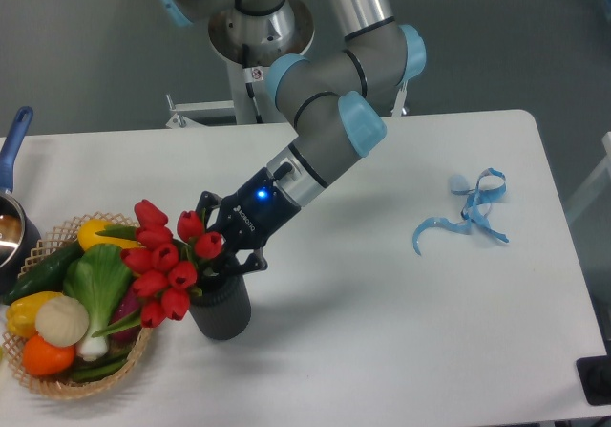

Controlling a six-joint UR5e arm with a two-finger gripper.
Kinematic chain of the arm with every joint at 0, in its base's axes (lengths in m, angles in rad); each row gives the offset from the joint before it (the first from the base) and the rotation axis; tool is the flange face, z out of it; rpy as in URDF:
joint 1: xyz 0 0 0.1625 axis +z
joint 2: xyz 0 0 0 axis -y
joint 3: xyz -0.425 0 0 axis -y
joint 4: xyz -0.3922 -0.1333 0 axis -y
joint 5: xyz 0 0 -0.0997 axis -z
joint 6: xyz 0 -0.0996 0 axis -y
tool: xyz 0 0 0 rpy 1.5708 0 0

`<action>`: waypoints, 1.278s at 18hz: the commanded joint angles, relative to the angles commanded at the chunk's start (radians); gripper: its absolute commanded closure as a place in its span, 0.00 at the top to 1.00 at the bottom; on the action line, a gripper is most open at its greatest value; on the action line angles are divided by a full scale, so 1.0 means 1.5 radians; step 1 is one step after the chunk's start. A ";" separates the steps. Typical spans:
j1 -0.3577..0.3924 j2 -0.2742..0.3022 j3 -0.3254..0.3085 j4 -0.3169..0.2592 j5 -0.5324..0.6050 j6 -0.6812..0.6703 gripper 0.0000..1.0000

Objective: Pick up the flowers from the vase
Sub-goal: 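Lower the gripper around the tulip stems and close it, then lift the gripped tulips straight up out of the black vase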

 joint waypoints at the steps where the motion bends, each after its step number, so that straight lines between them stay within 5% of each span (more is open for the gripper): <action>1: 0.005 0.006 0.000 0.000 -0.014 0.000 0.14; 23: 0.082 0.068 0.040 -0.002 -0.170 -0.066 0.14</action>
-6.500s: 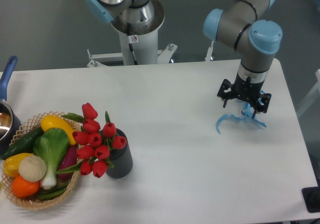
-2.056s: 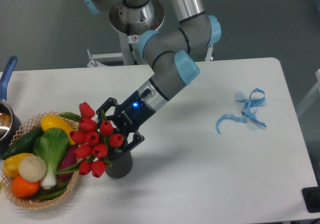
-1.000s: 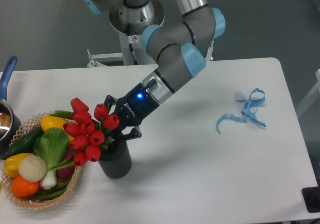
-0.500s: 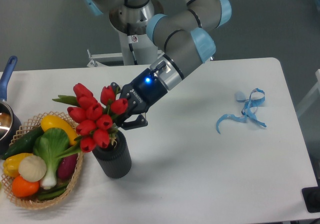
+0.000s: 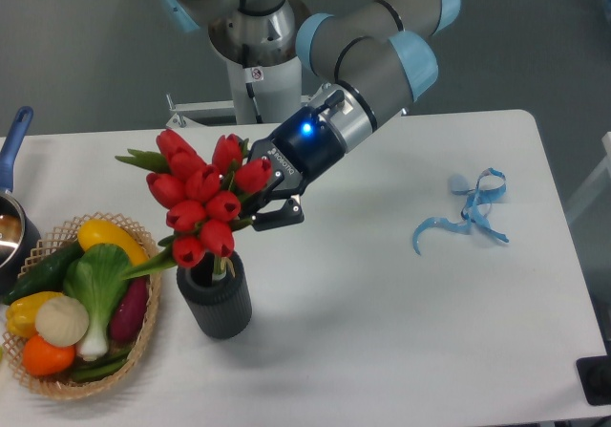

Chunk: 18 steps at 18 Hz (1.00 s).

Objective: Pick up the flowers from the vase
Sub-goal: 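Lift the gripped tulips straight up out of the black vase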

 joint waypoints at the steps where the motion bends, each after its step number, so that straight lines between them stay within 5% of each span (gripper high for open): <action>1: 0.002 0.004 0.002 0.000 -0.011 -0.007 0.14; 9: 0.035 0.011 0.053 -0.001 -0.048 -0.094 0.14; 18: 0.087 0.008 0.077 -0.002 -0.036 -0.093 0.09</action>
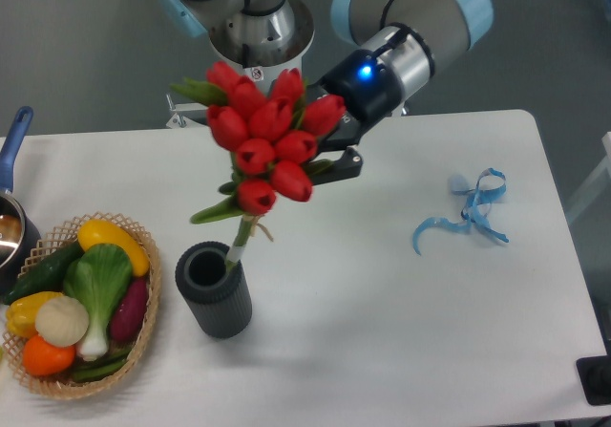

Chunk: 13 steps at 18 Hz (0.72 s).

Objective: Pick up the flowers from the vase
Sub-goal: 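Lift the gripped tulips straight up out of the black vase, then carry the tulip bunch away from the vase toward the blue ribbon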

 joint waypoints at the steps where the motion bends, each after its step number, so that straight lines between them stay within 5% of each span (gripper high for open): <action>1: 0.007 -0.002 0.008 -0.001 0.002 0.001 0.09; 13: 0.044 0.003 0.037 0.001 0.348 0.019 0.09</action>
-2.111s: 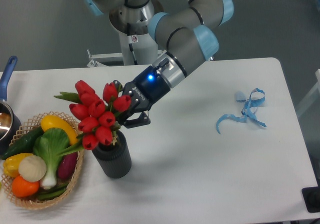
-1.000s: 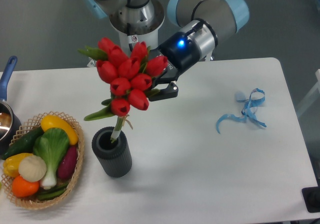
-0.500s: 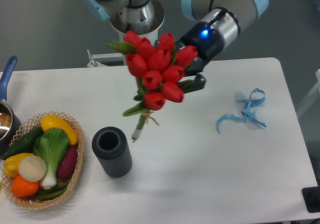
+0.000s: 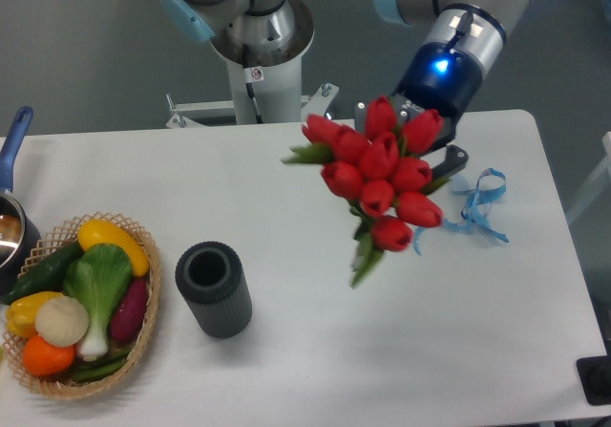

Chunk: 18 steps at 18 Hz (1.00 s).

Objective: Pick up the flowers from the vase
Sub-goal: 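Carry the tulip bunch away from the vase toward the blue ribbon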

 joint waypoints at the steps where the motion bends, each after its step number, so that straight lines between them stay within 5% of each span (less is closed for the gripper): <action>1: 0.000 0.002 0.001 -0.001 0.042 0.002 0.09; 8: -0.004 0.010 -0.024 -0.016 0.302 0.014 0.10; 13: -0.009 -0.001 -0.032 -0.018 0.355 0.015 0.11; 18: -0.050 -0.014 -0.035 -0.037 0.488 0.016 0.12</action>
